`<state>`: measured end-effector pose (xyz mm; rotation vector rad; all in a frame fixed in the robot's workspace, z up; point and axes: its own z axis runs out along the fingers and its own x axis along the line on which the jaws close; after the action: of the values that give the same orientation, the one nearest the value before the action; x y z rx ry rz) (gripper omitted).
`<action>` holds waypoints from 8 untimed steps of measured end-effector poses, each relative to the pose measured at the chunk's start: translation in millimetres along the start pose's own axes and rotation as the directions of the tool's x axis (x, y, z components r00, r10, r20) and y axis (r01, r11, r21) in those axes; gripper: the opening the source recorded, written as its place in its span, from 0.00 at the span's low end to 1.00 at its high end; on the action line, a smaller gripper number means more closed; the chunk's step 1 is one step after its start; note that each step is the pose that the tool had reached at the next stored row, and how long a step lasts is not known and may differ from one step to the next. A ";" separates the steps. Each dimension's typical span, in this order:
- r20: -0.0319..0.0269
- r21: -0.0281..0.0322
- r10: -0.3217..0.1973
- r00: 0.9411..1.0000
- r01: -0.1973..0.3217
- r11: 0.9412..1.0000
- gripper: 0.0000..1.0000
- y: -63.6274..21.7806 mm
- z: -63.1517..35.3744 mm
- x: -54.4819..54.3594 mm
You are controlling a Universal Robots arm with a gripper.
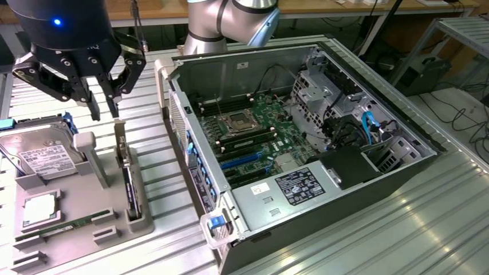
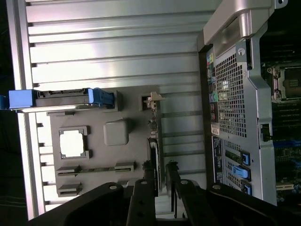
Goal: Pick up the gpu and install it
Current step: 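Pick up the gpu and move the gpu toward the slot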
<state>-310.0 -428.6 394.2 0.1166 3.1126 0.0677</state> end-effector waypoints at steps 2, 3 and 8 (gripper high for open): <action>0.000 0.000 0.000 1.000 0.000 1.000 0.36 0.0 0.0 0.0; 0.000 0.000 0.000 1.000 0.000 1.000 0.36 0.0 0.1 0.0; -0.002 0.000 -0.007 1.000 0.007 1.000 0.54 -0.1 2.1 0.1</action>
<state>-310.0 -428.6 392.1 0.1058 3.1147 0.0684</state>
